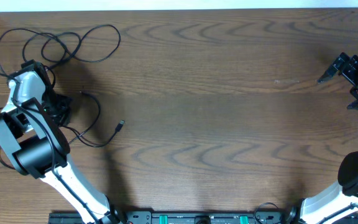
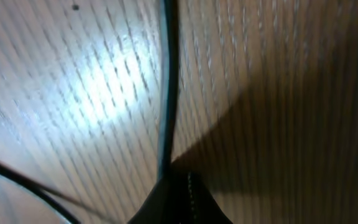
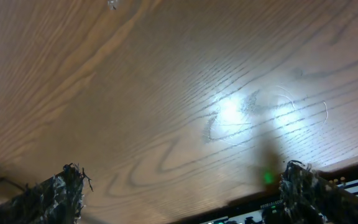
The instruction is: Untangle cables
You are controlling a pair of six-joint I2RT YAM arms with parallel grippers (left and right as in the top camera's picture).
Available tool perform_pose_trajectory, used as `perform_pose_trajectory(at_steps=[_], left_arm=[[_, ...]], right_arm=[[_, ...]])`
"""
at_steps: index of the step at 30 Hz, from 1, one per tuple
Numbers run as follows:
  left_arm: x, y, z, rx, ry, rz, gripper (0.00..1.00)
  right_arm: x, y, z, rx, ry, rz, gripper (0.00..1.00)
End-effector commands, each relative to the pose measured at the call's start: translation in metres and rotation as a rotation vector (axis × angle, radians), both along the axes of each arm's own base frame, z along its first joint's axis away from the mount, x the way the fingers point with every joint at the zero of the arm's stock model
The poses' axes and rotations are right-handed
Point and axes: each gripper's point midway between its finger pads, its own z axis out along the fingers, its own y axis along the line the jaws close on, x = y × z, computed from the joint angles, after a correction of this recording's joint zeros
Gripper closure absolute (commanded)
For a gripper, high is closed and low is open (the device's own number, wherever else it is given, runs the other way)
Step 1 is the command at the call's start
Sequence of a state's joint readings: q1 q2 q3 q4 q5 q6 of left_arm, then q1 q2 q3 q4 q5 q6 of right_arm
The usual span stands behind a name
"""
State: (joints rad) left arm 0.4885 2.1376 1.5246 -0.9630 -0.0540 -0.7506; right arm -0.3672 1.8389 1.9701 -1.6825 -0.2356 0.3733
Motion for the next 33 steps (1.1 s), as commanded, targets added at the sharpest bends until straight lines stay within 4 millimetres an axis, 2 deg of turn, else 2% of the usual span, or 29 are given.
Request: perform_pose_trajectory(at_steps=[1,4,6,8,11,13,14,15,17,18,23,33], left_arm=[[0.010,0.010,0.041,0.058,-0.112,-0.007,0.93],[0.018,0.026,0.076,0.133,-0.219,0.014,0.92],[0.014,0.042,0.094,0.196,-0.253,0.040,0.93],[0.000,0.062,0.106,0.270,-0.240,0.085,0.92],[-0.030,0.090,0.109,0.342,-0.166,0.152,0.92],[-0.054,0.107,0.104,0.364,-0.114,0.213,0.90],[-0.065,0.113,0.101,0.369,-0.097,0.261,0.85],[-0.077,0.119,0.096,0.365,-0.084,0.312,0.83],[-0.098,0.131,0.088,0.356,-0.060,0.391,0.83],[-0.108,0.137,0.084,0.352,-0.048,0.418,0.87],[-0.143,0.162,0.062,0.327,0.000,0.502,0.90],[-0.162,0.175,0.010,0.267,0.078,0.496,0.90]], right_arm=[[0.001,0.000,0.004,-0.004,-0.018,0.010,0.01],[0.001,0.000,0.004,-0.004,-0.018,0.010,0.01],[0.001,0.000,0.004,-0.004,-0.018,0.010,0.01],[0.001,0.000,0.004,-0.004,-0.017,0.010,0.01],[0.001,0.000,0.004,-0.004,-0.017,0.010,0.01],[0.001,0.000,0.004,-0.004,-0.018,0.010,0.01],[0.001,0.000,0.004,-0.004,-0.017,0.010,0.01],[0.001,0.000,0.004,-0.004,-0.018,0.010,0.01],[0.001,0.000,0.004,-0.004,-0.017,0.010,0.01],[0.001,0.000,0.004,-0.004,-0.018,0.010,0.01],[0.001,0.000,0.004,-0.004,-0.018,0.010,0.01],[0.001,0.000,0.004,-0.004,-0.018,0.010,0.01]])
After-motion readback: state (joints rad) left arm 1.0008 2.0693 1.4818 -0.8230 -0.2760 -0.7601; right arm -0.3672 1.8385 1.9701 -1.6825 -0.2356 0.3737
